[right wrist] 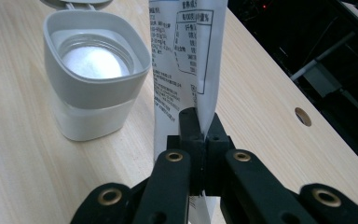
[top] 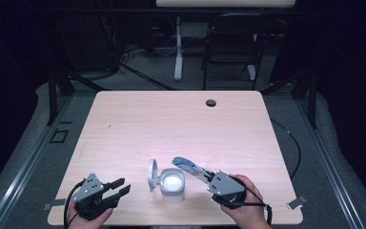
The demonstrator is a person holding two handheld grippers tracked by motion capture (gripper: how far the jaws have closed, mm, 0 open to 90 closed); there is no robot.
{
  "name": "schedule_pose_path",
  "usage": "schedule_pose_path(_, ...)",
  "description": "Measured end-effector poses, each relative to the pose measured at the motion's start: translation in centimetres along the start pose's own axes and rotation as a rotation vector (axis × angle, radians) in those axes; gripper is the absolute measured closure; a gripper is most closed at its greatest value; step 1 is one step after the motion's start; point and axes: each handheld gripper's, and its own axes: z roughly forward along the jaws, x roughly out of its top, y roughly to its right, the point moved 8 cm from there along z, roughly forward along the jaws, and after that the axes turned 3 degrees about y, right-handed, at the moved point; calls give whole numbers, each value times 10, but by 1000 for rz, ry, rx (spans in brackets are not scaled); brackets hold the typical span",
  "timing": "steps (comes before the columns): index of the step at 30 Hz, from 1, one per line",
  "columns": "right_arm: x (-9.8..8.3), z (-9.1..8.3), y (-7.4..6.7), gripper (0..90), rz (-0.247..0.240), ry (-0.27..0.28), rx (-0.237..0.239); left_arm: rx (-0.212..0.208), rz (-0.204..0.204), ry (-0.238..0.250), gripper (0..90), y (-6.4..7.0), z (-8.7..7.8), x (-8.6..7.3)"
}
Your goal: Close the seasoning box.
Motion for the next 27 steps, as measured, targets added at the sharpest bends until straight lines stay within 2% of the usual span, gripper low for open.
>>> schedule_pose_path(4, -5, 4, 4, 900, 35, 9, -15, 5, -1, 9, 642, -3, 1, -1)
schedule_pose_path(14, -26, 9, 22, 900, 138, 12, -79, 16, -19, -13, 633, -10, 1, -7)
schedule_pose_path(27, -68, 12, 45, 900, 297, -15, -173, 20, -34, -21, 630, -12, 4, -13)
